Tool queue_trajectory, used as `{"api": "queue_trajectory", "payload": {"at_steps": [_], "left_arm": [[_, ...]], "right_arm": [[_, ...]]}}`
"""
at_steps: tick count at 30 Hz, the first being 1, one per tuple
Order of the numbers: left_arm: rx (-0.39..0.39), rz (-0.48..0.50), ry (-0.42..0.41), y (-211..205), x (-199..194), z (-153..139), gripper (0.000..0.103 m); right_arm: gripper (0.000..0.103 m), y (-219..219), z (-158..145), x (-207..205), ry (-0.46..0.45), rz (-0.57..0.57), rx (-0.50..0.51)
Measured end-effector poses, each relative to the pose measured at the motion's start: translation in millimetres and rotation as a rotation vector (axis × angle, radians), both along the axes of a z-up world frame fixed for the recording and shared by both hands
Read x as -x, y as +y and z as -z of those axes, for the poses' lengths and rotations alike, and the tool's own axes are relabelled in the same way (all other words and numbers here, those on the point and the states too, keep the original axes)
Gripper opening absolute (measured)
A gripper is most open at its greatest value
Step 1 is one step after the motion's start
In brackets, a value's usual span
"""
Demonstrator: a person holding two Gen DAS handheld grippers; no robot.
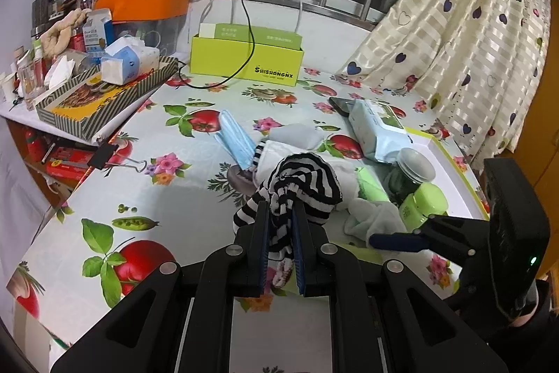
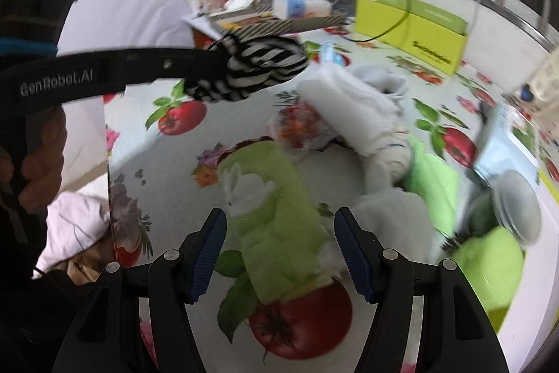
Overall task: Organize soft objects
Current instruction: 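Grasp the green rabbit-print cloth with the right tool while the left holds the sock, then carry the green cloth and striped sock toward the white tray with both tools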
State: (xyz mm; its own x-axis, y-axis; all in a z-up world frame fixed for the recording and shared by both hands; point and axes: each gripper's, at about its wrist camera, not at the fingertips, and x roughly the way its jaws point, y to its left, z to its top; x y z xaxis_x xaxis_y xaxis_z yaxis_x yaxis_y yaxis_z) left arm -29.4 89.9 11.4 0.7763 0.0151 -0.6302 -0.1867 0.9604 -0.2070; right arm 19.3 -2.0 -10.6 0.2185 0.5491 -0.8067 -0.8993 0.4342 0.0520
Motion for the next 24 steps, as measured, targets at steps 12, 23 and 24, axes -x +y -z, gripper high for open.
{"api": "queue_trajectory", "payload": {"at_steps": [12, 23, 24], "left_arm": [[0.006, -0.017, 0.015, 4.4, 2.0, 5.2, 0.012], [0.003, -0.056, -0.007, 3.6, 4.2, -2.2, 0.012], [0.001, -0.056, -0.011, 2.7, 4.0, -3.3, 0.012]], "right_arm": [[0.037, 8.6, 10.7, 3.2, 0.001, -0.034, 0.013], [0.037, -22.8, -24.4, 10.3, -0.035, 0.04, -0.126], [0.037, -24.5, -27.2, 11.1, -0.039, 0.044, -0.135]]}}
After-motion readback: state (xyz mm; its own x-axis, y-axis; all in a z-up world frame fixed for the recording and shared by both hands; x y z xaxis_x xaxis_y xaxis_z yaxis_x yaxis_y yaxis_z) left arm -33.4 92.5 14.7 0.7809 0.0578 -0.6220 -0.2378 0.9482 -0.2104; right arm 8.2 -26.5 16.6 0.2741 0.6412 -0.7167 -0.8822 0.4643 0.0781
